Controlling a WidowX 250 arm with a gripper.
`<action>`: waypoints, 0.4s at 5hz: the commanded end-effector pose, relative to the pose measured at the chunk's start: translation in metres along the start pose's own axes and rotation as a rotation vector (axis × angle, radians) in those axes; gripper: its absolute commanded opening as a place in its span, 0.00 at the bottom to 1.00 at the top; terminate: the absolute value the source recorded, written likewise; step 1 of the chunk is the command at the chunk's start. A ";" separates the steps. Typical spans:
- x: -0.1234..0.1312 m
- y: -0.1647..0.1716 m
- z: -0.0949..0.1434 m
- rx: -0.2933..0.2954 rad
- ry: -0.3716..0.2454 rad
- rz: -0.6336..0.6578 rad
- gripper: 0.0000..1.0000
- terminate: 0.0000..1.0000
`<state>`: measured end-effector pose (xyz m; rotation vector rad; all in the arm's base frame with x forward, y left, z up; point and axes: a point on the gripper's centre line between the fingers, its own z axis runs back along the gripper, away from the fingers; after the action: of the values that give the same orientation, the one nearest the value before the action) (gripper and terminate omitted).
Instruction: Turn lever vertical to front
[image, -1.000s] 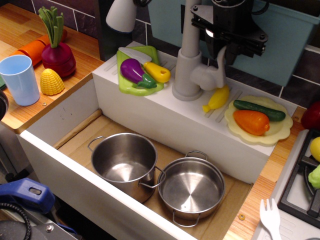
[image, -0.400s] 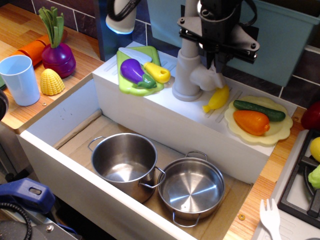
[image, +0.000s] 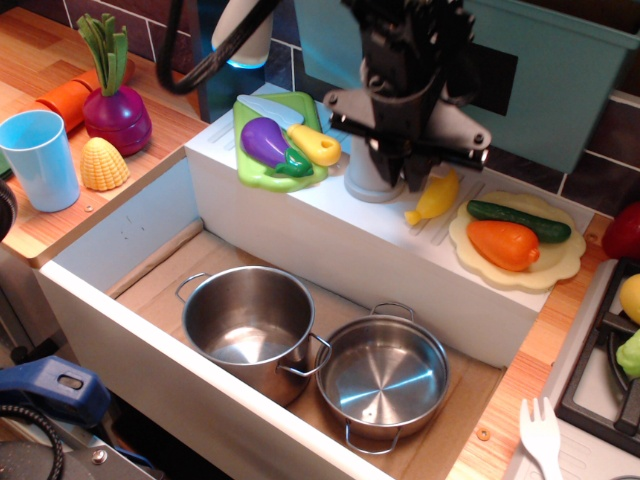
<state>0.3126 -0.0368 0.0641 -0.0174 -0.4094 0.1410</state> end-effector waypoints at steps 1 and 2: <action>-0.024 -0.002 0.000 -0.016 0.027 0.058 0.00 0.00; -0.038 0.006 -0.008 -0.067 0.063 0.089 0.00 0.00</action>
<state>0.2696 -0.0380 0.0300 -0.1205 -0.2816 0.2188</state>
